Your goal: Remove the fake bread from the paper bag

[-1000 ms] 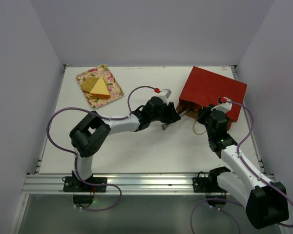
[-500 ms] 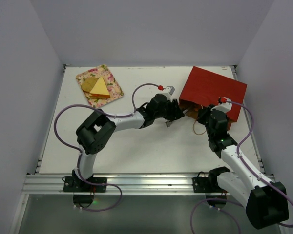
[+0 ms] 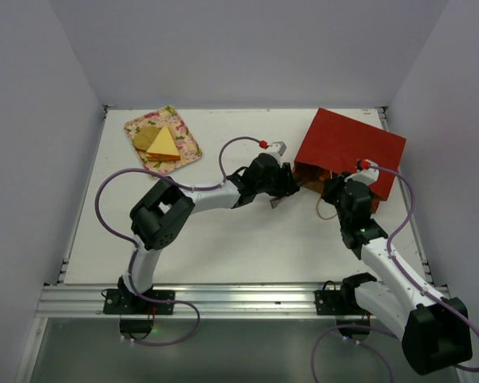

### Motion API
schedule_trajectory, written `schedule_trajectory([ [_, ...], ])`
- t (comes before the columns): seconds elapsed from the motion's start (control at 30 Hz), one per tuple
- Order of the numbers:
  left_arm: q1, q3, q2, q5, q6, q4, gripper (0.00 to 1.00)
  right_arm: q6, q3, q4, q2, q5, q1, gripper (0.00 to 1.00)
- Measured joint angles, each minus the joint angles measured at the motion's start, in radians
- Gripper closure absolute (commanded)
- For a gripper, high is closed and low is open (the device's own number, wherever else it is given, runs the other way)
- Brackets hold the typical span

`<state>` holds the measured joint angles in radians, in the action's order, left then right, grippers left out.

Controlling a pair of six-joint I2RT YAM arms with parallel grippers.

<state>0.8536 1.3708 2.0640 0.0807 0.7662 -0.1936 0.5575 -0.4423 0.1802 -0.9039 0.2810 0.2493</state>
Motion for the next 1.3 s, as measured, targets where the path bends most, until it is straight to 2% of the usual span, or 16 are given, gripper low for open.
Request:
schedule_trajectory([
  [0.37, 0.0, 0.003, 0.004, 0.0, 0.001, -0.002, 0.53, 0.0, 0.0, 0.0, 0.0, 0.0, 0.0, 1.0],
  [0.7, 0.0, 0.068, 0.082, 0.028, 0.002, -0.002, 0.53, 0.0, 0.0, 0.0, 0.0, 0.001, 0.0, 1.0],
  [0.8, 0.0, 0.073, 0.082, 0.028, 0.002, 0.0, 0.57, 0.0, 0.0, 0.0, 0.0, 0.001, 0.0, 1.0],
  [0.93, 0.0, 0.079, 0.082, 0.032, 0.005, -0.001, 0.75, 0.0, 0.0, 0.0, 0.0, 0.001, 0.0, 1.0],
  [1.0, 0.0, 0.079, 0.082, 0.036, 0.004, 0.0, 0.78, 0.0, 0.0, 0.0, -0.001, 0.002, 0.0, 1.0],
  [1.3, -0.003, 0.076, 0.07, 0.042, 0.004, 0.002, 0.8, 0.001, 0.0, -0.001, -0.008, 0.006, 0.0, 1.0],
])
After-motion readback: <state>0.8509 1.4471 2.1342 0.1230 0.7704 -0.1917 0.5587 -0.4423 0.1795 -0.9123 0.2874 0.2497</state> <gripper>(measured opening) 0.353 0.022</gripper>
